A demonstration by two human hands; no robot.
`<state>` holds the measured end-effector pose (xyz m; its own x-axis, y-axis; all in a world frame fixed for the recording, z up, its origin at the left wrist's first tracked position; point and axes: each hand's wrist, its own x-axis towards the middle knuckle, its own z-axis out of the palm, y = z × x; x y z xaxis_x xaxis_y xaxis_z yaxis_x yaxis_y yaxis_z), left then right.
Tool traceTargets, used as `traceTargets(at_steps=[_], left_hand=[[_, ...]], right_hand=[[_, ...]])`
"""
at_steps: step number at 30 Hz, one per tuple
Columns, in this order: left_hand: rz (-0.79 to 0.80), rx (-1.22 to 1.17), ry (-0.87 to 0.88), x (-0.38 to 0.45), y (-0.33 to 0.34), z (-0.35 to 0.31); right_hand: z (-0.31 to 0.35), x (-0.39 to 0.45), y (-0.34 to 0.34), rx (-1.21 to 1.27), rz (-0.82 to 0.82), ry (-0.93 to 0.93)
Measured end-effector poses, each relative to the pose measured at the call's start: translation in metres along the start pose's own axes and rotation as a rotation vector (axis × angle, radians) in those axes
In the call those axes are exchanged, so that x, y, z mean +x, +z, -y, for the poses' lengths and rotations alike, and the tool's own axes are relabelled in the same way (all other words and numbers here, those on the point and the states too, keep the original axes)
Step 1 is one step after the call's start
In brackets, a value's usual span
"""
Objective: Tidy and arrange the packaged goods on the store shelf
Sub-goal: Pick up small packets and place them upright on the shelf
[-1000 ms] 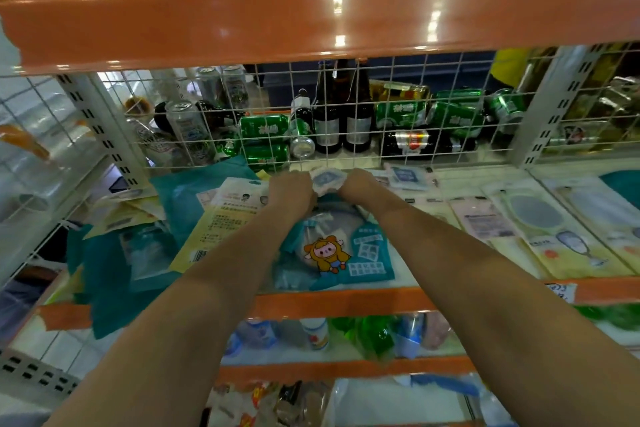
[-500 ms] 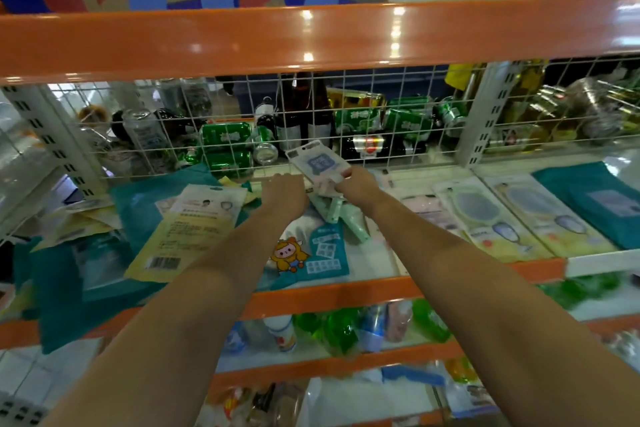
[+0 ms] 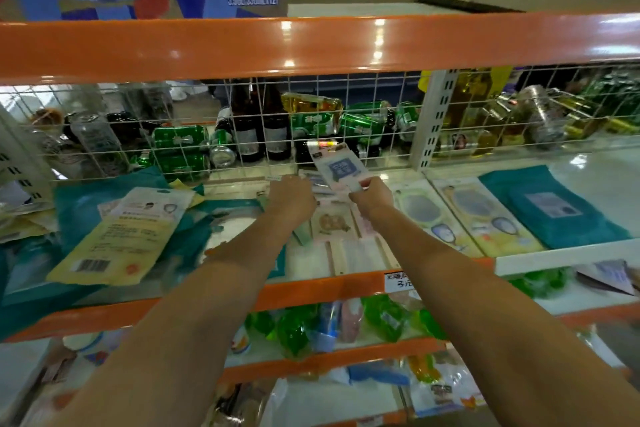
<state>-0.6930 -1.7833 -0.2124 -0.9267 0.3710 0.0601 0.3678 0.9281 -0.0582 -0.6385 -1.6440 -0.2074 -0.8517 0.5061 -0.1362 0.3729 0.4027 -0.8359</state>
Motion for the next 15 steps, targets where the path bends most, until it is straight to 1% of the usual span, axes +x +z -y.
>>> traceTargets(at_steps=[5,10,12,15], left_hand=[[0.029,0.003,-0.022,-0.004,0.001,-0.023],[0.043,0.077,-0.054,-0.008,0.011,-0.044],[0.049,0.049,-0.06,-0.011,0.014,-0.049],[0.014,-0.011,-0.078,-0.014,0.015,-0.056]], right_hand=[[-0.02,0.003,-0.013,0.001,0.031,0.029],[-0.043,0.006,-0.025,-0.032,0.067,0.071],[-0.05,0.006,-0.028,-0.002,0.075,0.085],[-0.059,0.007,-0.029,0.024,0.062,0.102]])
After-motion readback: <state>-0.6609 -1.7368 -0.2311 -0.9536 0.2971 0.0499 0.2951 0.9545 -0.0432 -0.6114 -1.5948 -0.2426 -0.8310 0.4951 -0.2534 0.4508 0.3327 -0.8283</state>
